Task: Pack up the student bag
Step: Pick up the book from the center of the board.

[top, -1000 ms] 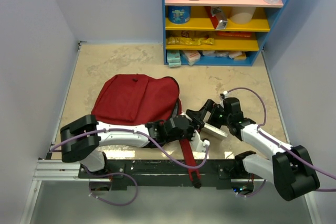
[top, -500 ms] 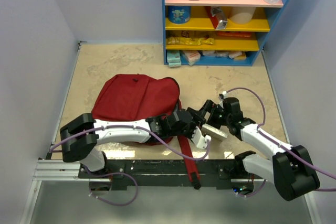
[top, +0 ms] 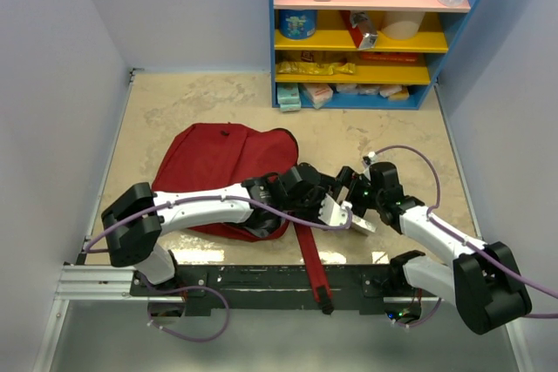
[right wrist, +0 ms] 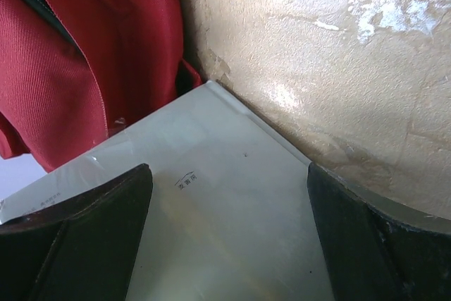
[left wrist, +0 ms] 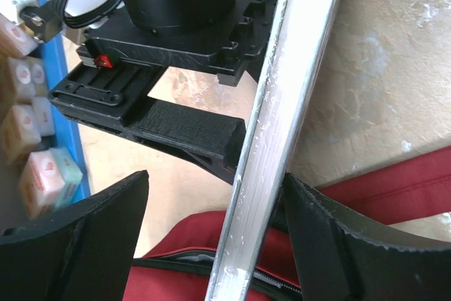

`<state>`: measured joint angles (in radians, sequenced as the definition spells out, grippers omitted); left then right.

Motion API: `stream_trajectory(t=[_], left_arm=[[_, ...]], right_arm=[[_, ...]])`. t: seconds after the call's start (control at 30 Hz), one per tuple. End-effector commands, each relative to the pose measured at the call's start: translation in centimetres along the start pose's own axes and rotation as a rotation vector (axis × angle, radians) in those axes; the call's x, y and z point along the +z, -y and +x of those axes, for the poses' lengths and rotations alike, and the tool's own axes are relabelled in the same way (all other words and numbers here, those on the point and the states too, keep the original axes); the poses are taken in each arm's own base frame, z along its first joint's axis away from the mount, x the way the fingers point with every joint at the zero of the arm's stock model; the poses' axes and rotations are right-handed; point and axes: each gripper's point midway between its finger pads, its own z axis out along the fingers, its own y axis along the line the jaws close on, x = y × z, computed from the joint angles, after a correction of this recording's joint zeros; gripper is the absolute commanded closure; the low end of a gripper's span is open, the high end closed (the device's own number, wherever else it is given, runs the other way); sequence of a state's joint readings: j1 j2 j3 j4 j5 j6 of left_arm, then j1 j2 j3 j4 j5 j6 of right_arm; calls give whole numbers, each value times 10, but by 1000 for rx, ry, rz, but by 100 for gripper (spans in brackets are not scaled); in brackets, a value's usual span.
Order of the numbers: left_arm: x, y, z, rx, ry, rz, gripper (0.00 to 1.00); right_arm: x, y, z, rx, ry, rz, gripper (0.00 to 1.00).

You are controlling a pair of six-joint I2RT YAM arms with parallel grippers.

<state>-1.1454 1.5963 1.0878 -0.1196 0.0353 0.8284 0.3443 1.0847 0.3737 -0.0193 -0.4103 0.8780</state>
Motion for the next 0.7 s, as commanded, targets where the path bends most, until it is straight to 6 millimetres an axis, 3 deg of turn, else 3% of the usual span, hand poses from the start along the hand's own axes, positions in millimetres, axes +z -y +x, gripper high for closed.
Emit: stream_trajectory(t=[0.0, 0.23, 0.33, 0.43, 0.47, 0.53, 0.67], left_arm=[[-3, -24, 1, -64, -4, -40, 22], [3, -3, 4, -62, 4, 87, 43], [9, 5, 8, -69, -16, 170, 57], [14, 9, 13, -86, -54, 250, 86], [15, 7, 12, -87, -65, 265, 100], [13, -2, 10, -102, -56, 256, 100], [-10, -34, -6, -104, -5, 147, 100]], right_arm=[[-6, 0, 24, -10, -93, -14, 5], [-8, -1, 24, -8, -89, -18, 5], [-8, -2, 23, -9, -86, -22, 5], [-10, -4, 18, -26, -64, -13, 5], [-12, -9, 11, -41, -48, -8, 5], [-17, -12, -7, -68, 15, 20, 3], [-41, -26, -59, -105, 139, 69, 1]])
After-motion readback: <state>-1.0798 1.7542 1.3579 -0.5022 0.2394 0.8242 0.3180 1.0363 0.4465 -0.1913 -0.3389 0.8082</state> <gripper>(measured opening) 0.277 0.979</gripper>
